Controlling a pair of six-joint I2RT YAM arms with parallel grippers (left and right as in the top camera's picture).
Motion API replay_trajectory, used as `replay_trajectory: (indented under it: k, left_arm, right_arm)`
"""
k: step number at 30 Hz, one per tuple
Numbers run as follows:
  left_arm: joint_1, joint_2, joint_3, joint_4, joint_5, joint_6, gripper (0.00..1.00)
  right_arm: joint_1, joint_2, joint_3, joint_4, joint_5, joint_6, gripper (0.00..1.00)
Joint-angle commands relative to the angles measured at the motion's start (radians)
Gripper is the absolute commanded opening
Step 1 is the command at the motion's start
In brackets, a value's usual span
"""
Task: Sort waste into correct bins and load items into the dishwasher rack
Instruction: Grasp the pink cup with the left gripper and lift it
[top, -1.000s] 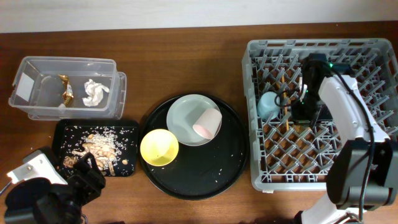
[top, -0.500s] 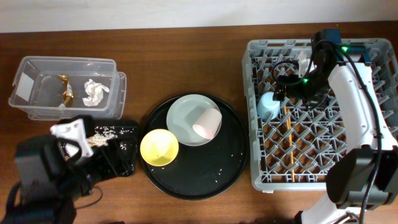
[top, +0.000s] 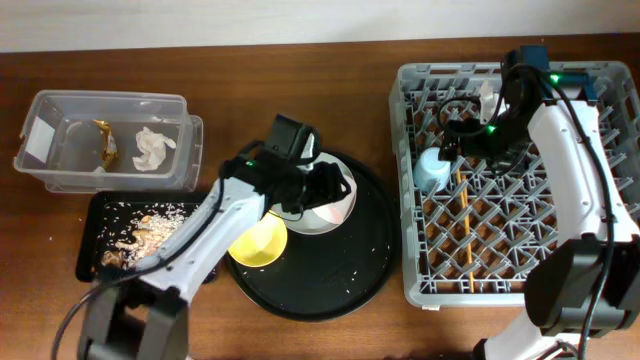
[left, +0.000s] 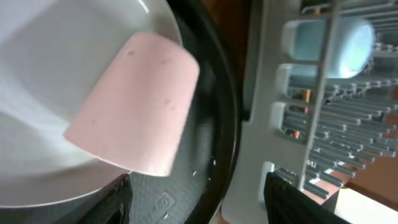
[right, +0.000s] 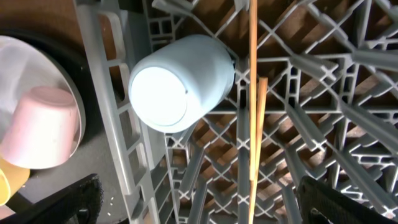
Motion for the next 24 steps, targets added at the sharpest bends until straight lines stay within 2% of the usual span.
replay_trajectory:
  k: [1, 4, 8, 10, 13, 15, 17, 21, 22, 24]
  left_arm:
    - [0.000, 0.039, 0.001, 0.039, -0.002, -0.034, 0.67]
    - [0.000, 0.049, -0.048, 0.027, 0.014, -0.074, 0.68]
    - [-0.001, 0.051, -0.211, 0.326, 0.011, -0.100, 0.68]
    - [0.000, 0.051, -0.256, 0.408, -0.027, -0.124, 0.68]
    - [0.007, 0.048, -0.256, 0.417, -0.109, -0.124, 0.66]
    - [0.006, 0.048, -0.256, 0.449, -0.129, -0.124, 0.60]
    - [0.017, 0.048, -0.256, 0.500, -0.134, -0.124, 0.60]
    - [0.038, 0.049, -0.256, 0.508, -0.134, -0.123, 0.59]
    - [0.035, 0.049, -0.256, 0.507, -0.132, -0.123, 0.42]
    - [0.033, 0.049, -0.256, 0.518, -0.094, -0.121, 0.36]
  right_arm:
    - [0.002, 0.001, 0.017, 0.000, -0.008, 0.005, 0.98]
    - [0.002, 0.001, 0.017, 0.000, -0.008, 0.005, 0.98]
    - [0.002, 0.002, 0.017, 0.000, -0.008, 0.005, 0.98]
    - [0.002, 0.001, 0.017, 0.000, -0.008, 0.005, 0.98]
    - [0.002, 0.001, 0.017, 0.000, -0.008, 0.005, 0.98]
    - [0.002, 0.002, 0.017, 0.000, -0.008, 0.005, 0.98]
    - [0.002, 0.001, 0.017, 0.000, -0.008, 0.005, 0.98]
    - [0.002, 0.002, 0.017, 0.000, -0.008, 0.005, 0.98]
    - [0.002, 0.001, 0.017, 0.000, -0.008, 0.005, 0.98]
    - [0.002, 0.001, 0.017, 0.000, -0.008, 0.005, 0.98]
